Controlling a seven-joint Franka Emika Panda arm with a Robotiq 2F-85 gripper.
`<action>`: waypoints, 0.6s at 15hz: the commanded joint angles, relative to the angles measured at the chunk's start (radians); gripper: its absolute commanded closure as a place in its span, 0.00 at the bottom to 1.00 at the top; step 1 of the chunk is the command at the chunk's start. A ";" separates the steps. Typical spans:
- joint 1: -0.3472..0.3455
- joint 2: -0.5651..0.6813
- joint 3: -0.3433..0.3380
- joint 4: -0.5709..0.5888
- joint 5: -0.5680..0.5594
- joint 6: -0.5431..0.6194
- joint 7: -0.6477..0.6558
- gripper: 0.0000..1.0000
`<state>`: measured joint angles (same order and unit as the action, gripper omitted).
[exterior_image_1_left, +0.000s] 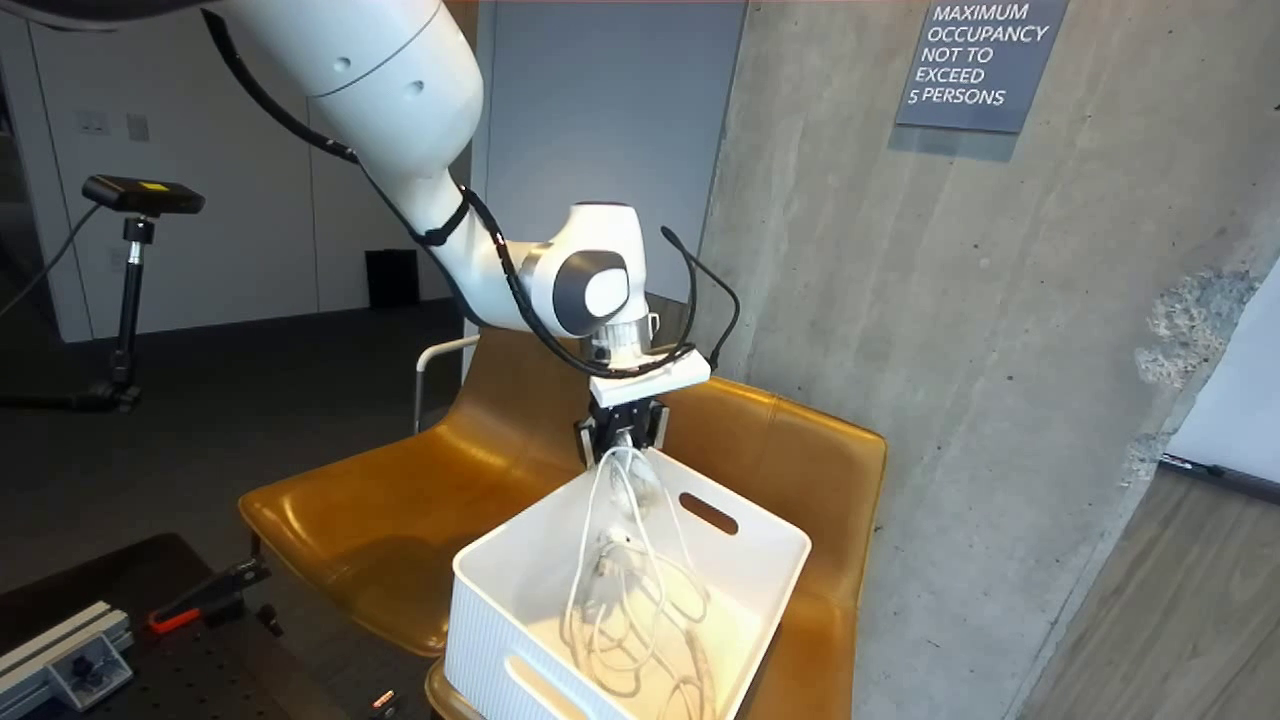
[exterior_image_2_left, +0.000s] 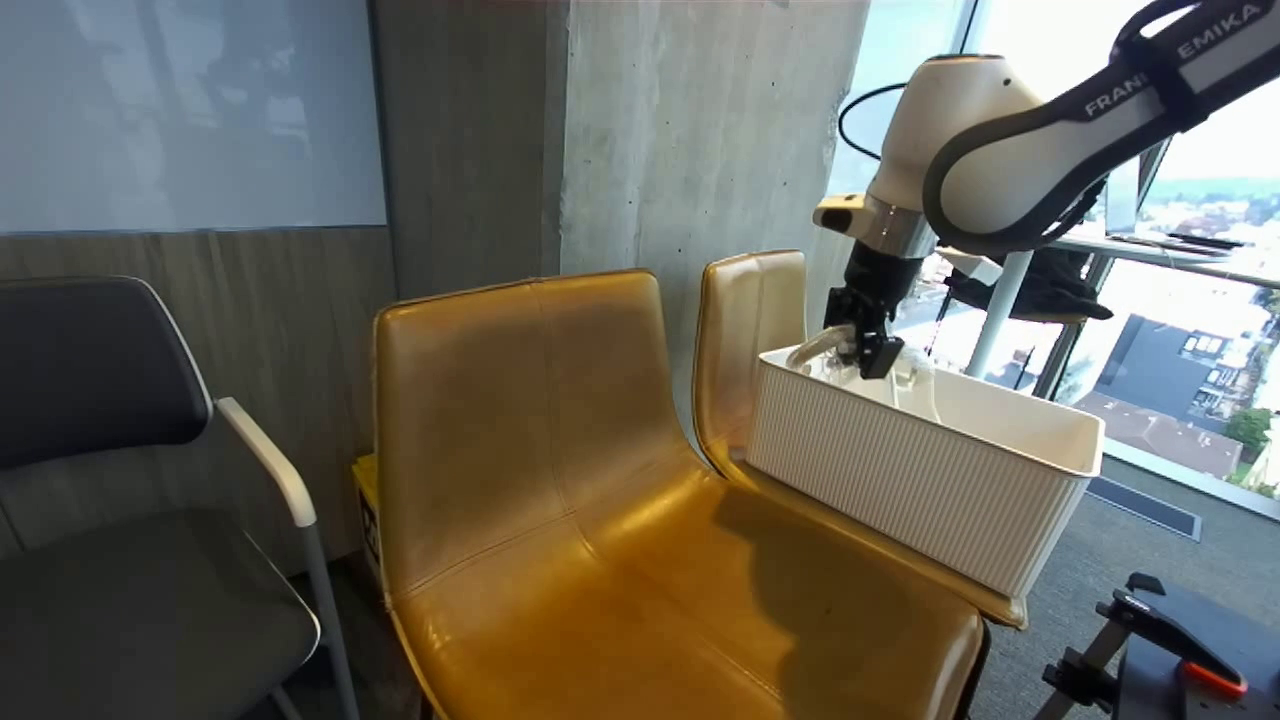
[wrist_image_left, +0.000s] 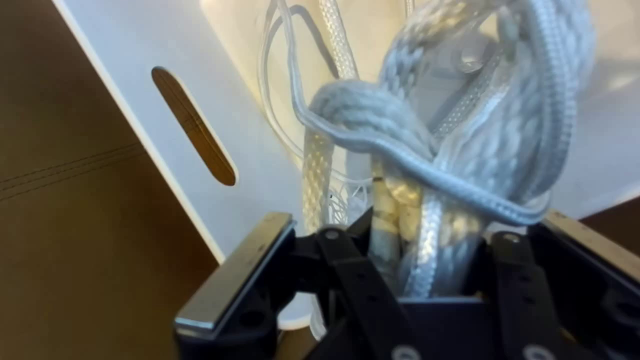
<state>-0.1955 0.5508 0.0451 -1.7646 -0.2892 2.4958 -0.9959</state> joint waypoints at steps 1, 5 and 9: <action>0.054 -0.001 0.013 0.152 0.021 -0.100 -0.036 1.00; 0.136 0.009 0.038 0.327 0.017 -0.189 -0.051 1.00; 0.214 0.010 0.086 0.466 0.042 -0.308 -0.087 1.00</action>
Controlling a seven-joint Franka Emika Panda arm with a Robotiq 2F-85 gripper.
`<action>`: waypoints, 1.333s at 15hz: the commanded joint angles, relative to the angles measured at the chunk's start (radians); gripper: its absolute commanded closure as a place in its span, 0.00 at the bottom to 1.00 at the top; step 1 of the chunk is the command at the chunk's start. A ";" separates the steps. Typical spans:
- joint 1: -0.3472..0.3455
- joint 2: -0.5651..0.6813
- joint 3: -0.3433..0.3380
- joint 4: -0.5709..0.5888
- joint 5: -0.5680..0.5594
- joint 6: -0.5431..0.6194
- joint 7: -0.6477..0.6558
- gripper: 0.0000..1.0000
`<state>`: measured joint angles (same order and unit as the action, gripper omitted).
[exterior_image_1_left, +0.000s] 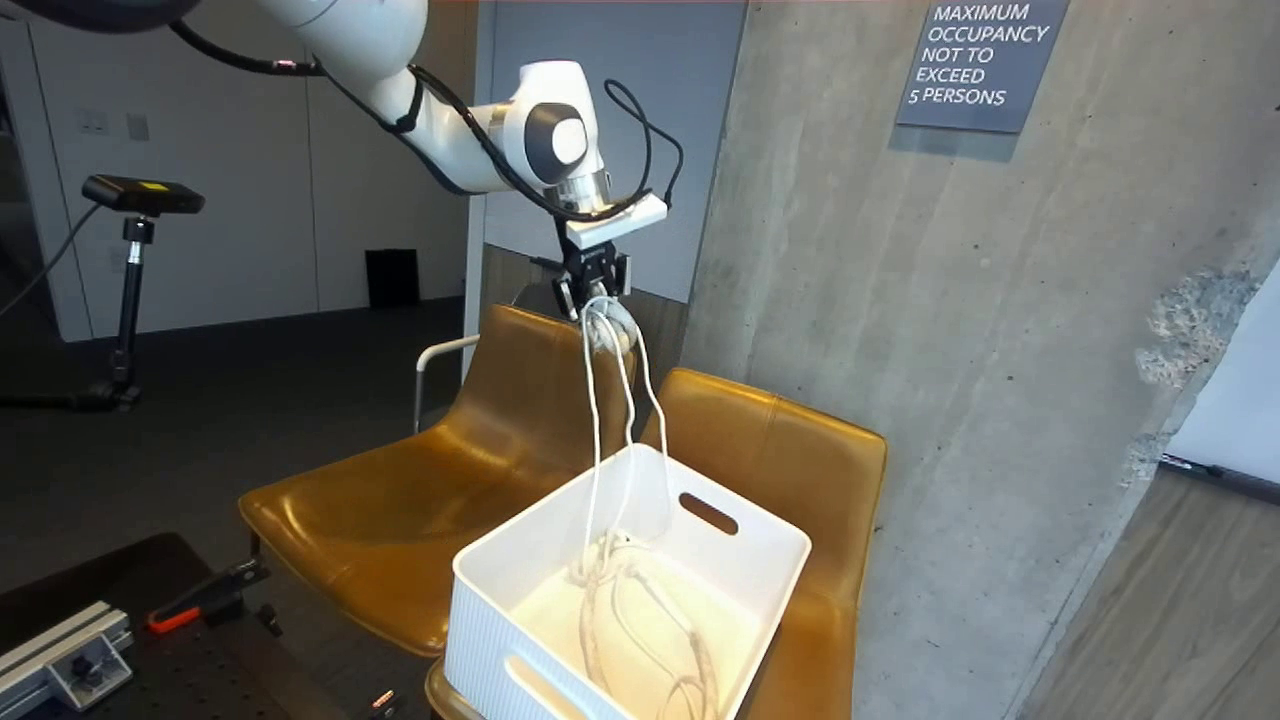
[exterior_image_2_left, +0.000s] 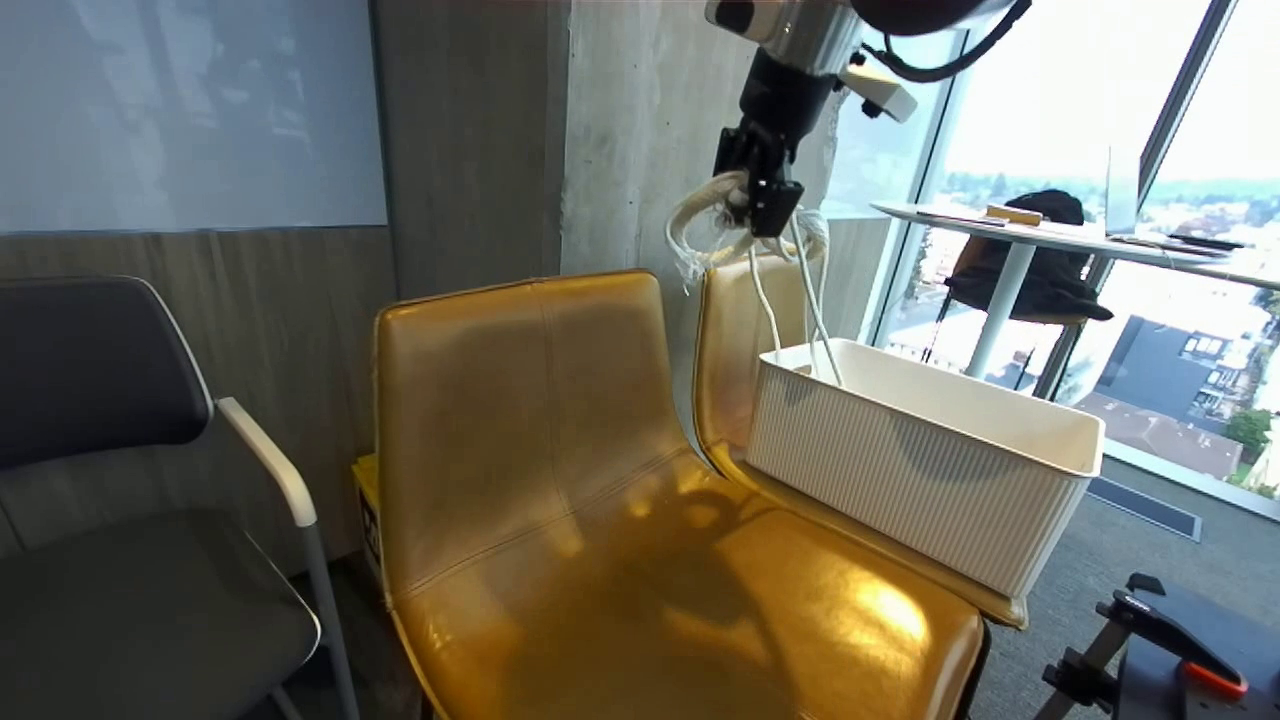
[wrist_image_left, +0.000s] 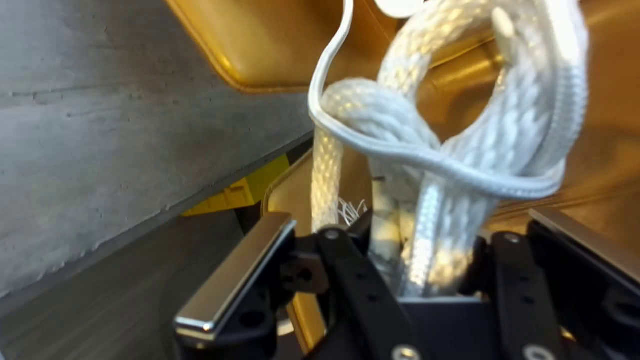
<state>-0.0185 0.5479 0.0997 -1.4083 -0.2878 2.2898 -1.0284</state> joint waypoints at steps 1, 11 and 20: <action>0.047 -0.002 0.049 0.124 0.062 -0.141 -0.071 1.00; 0.109 -0.205 0.153 -0.115 0.258 -0.268 -0.213 1.00; 0.297 -0.063 0.198 0.029 0.175 -0.330 -0.197 1.00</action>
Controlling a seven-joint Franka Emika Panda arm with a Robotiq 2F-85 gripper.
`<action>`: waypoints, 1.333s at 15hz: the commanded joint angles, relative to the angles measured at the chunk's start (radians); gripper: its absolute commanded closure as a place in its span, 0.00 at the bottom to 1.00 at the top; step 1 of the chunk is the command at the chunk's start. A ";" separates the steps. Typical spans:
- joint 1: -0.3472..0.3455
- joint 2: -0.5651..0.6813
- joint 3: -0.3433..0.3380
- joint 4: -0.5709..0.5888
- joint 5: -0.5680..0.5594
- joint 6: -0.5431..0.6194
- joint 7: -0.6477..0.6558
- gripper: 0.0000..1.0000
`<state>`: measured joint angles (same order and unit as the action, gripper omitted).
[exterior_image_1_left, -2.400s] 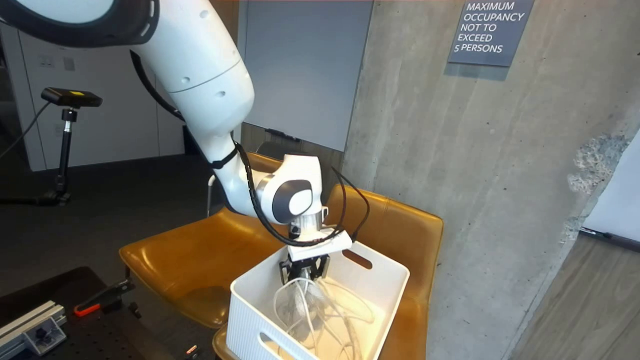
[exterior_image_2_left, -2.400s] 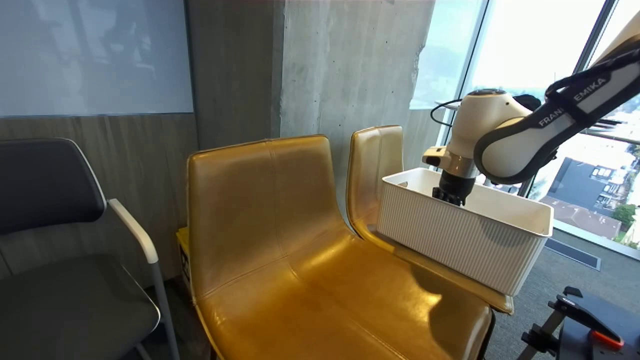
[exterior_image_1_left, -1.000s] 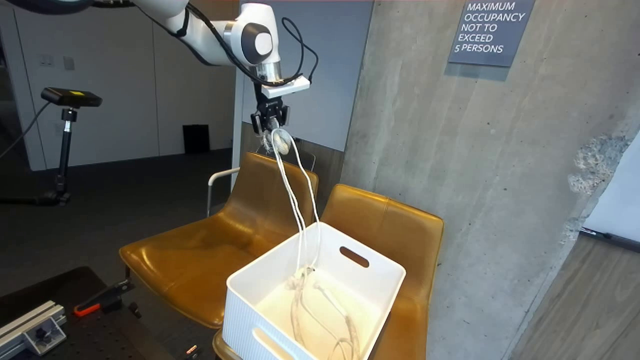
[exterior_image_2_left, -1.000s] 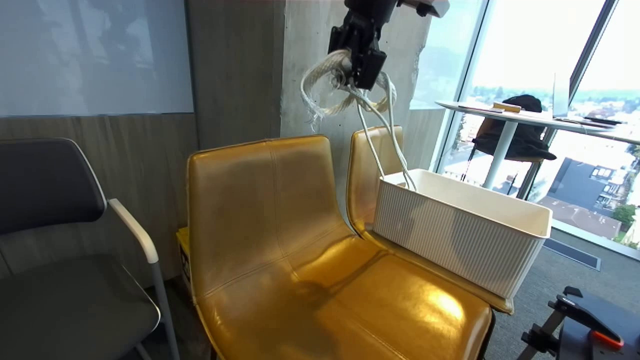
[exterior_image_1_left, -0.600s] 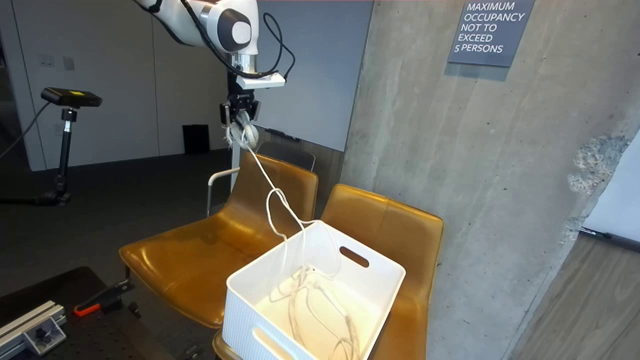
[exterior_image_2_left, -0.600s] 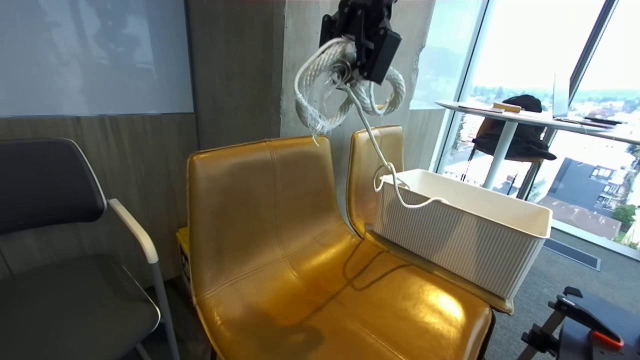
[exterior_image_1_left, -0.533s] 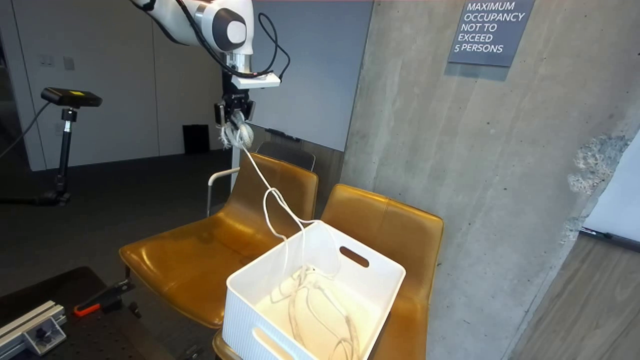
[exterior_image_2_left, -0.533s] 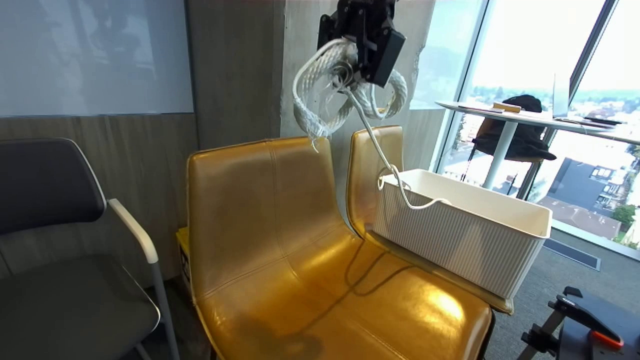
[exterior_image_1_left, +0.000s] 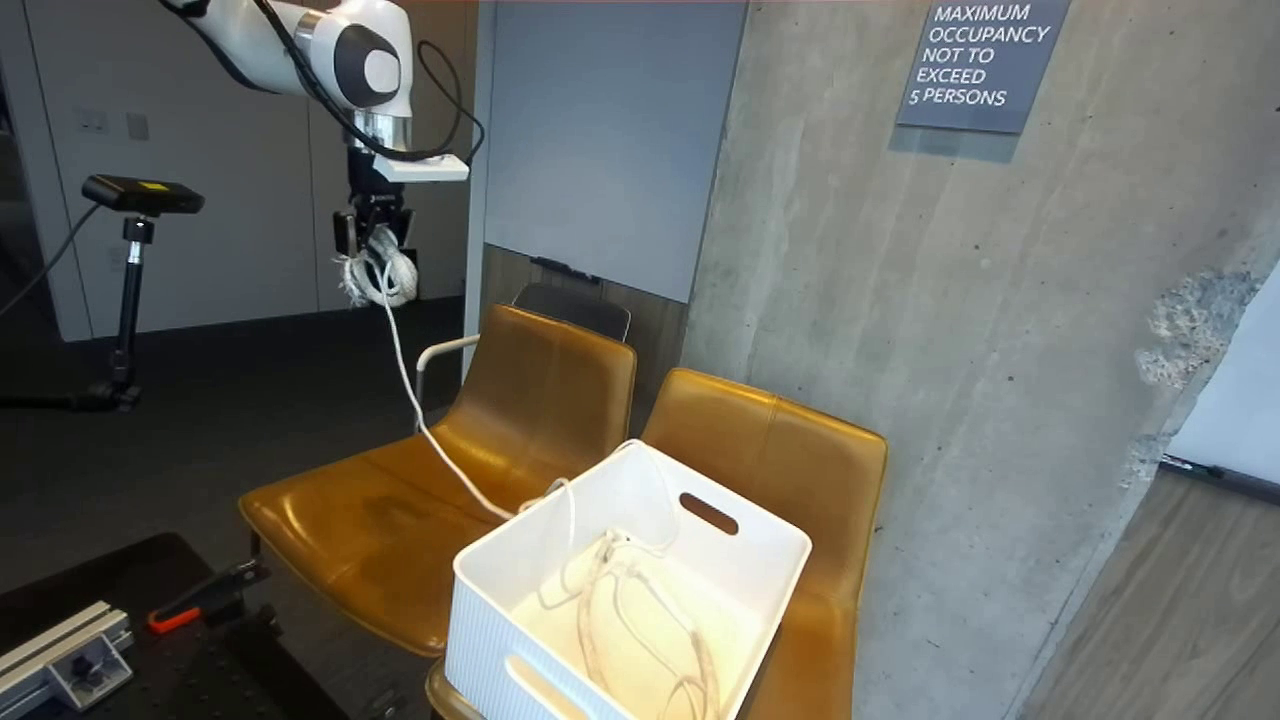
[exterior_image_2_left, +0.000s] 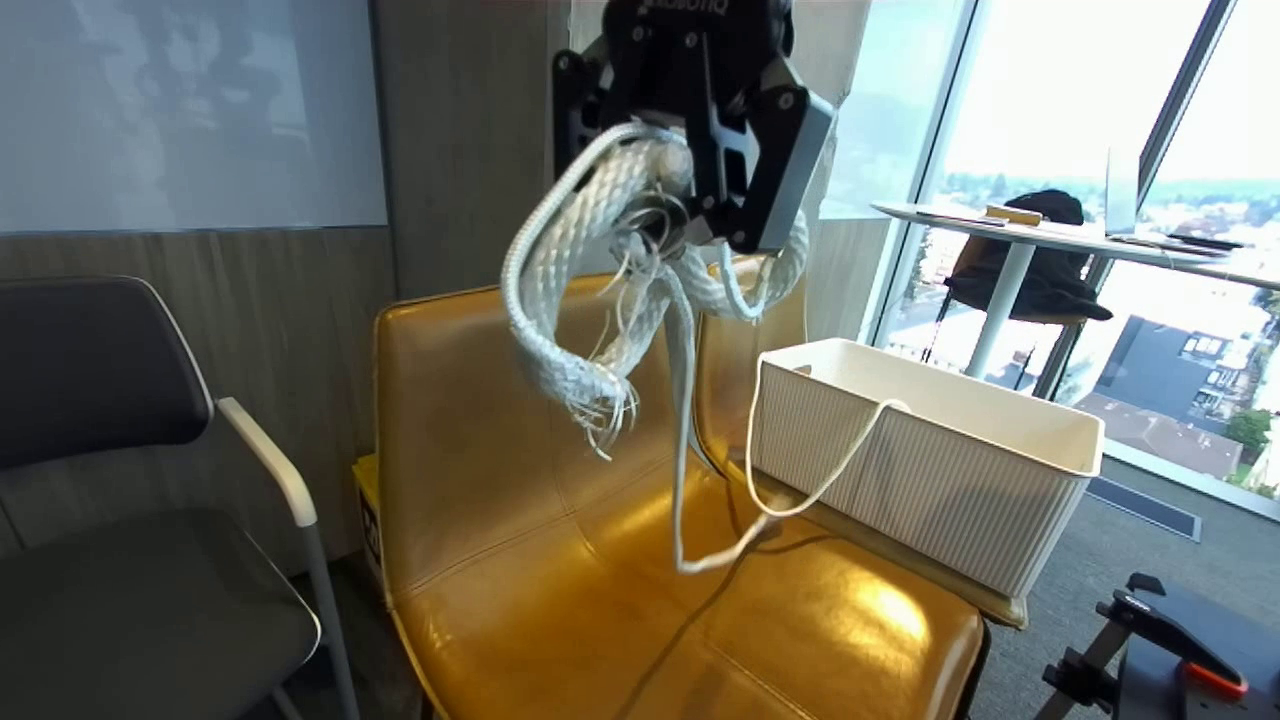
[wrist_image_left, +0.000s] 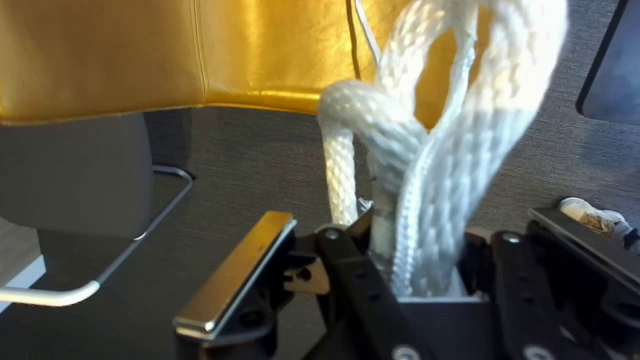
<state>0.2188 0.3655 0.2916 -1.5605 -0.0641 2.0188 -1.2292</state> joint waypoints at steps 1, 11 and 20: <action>0.083 0.158 -0.002 0.228 -0.075 -0.056 0.007 1.00; 0.007 0.500 -0.137 0.621 -0.106 -0.213 0.035 1.00; 0.005 0.427 -0.154 0.453 -0.123 -0.086 0.203 1.00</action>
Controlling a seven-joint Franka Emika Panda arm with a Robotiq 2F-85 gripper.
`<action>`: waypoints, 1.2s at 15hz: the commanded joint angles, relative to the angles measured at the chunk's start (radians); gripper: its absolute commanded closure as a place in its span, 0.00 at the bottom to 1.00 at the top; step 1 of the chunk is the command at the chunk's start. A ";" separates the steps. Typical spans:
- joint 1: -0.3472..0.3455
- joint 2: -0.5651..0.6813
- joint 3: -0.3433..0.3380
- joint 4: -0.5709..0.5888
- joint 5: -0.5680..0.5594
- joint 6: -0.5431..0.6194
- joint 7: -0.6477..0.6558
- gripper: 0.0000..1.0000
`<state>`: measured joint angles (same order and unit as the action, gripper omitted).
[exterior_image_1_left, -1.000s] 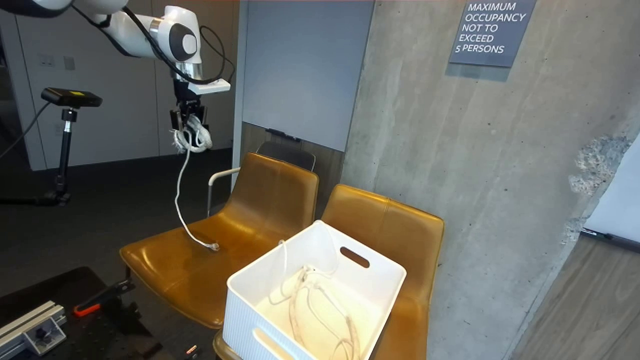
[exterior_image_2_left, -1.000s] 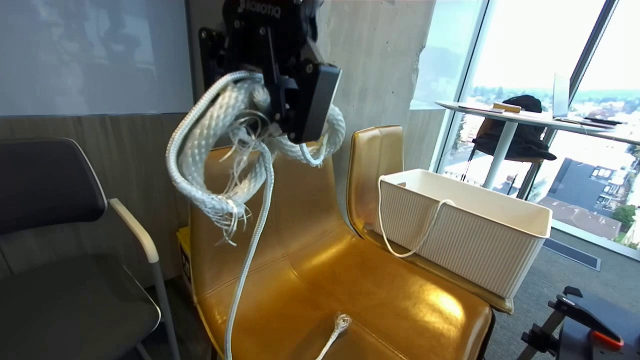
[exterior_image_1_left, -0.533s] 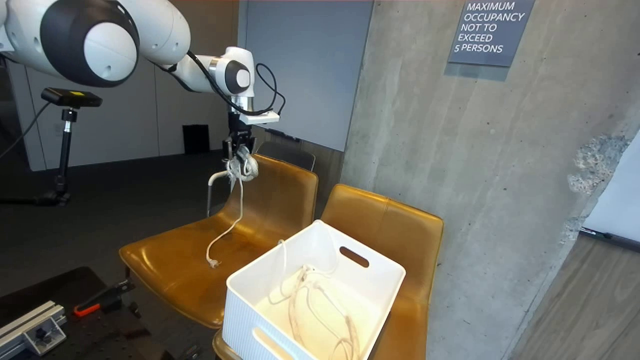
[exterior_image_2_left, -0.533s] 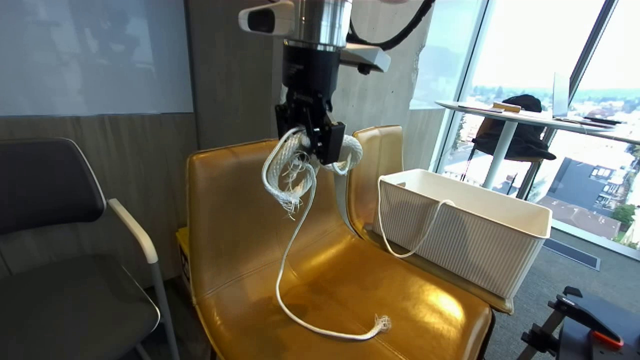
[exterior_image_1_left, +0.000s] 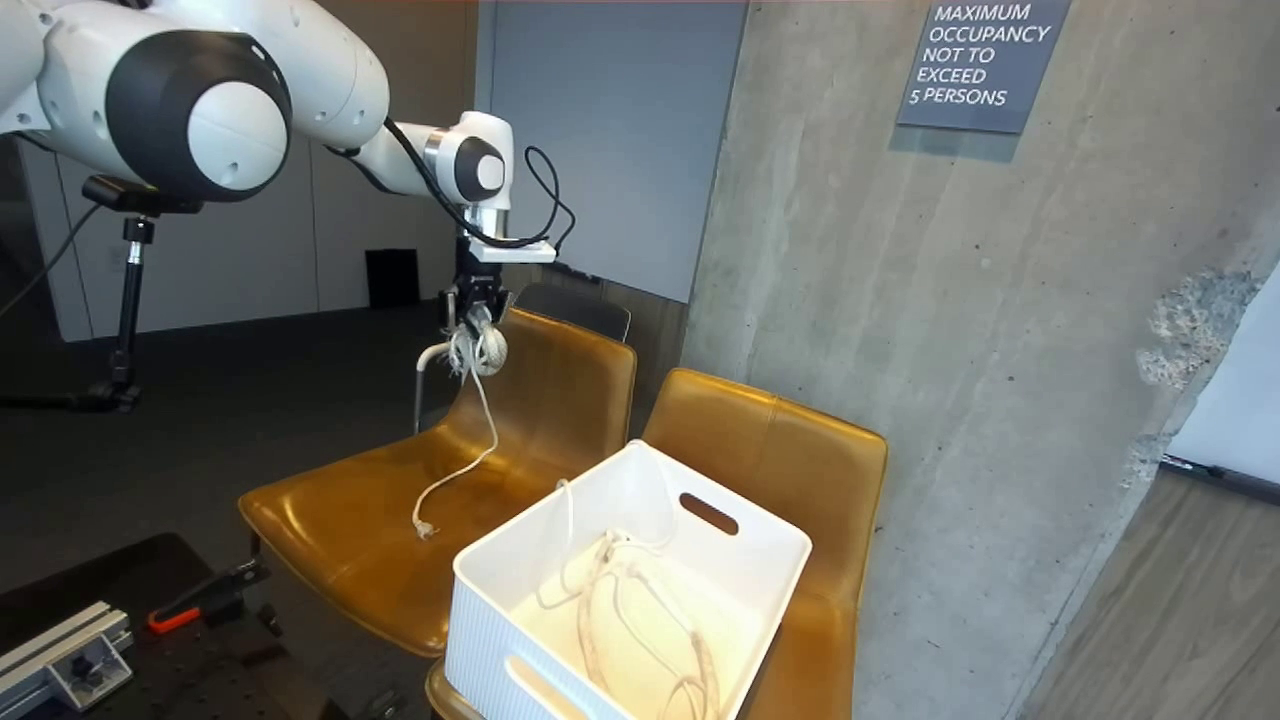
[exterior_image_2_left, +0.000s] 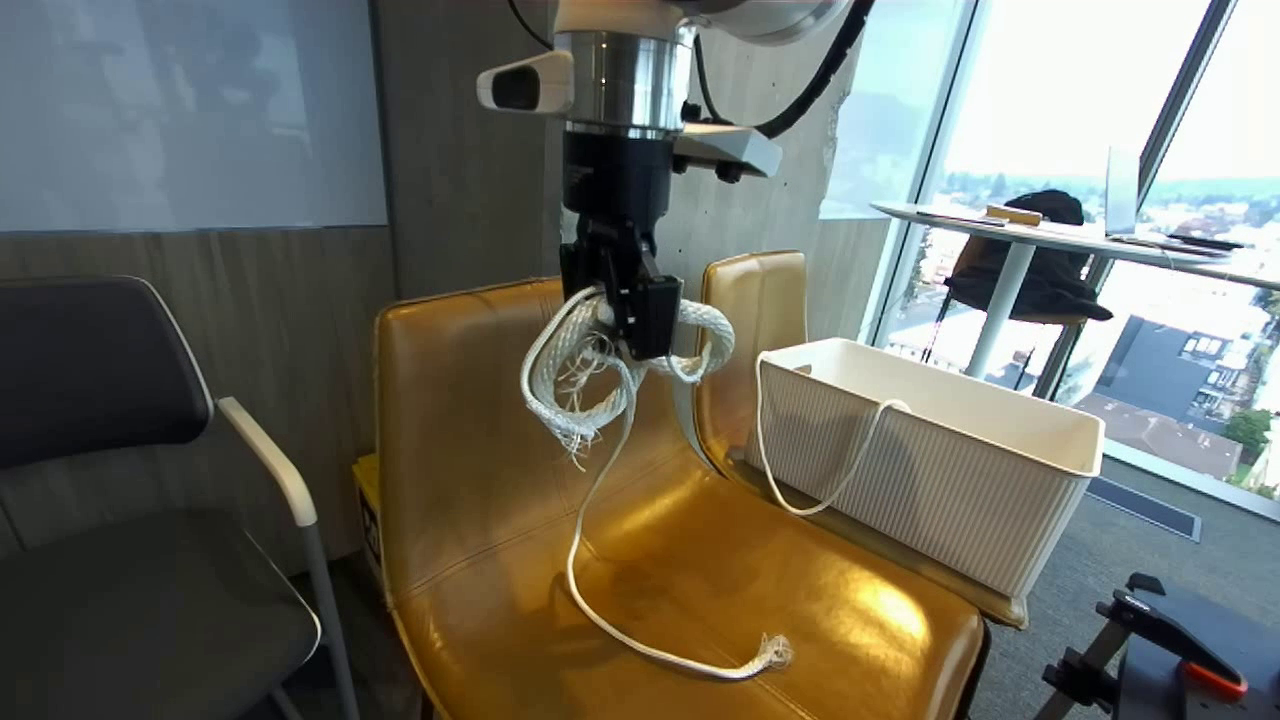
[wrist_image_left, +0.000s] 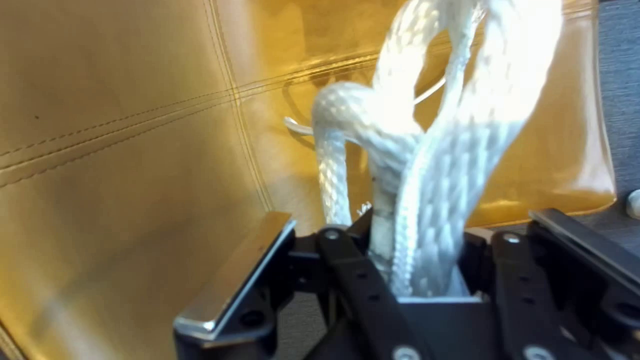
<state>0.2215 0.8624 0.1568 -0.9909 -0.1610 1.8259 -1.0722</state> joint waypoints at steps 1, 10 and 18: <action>-0.007 -0.087 -0.019 -0.149 -0.031 0.138 0.055 1.00; -0.107 -0.335 -0.025 -0.612 -0.106 0.164 -0.055 1.00; -0.154 -0.506 -0.013 -1.053 -0.172 0.670 -0.067 1.00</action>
<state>0.0846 0.4528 0.1340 -1.8492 -0.3300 2.3017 -1.1577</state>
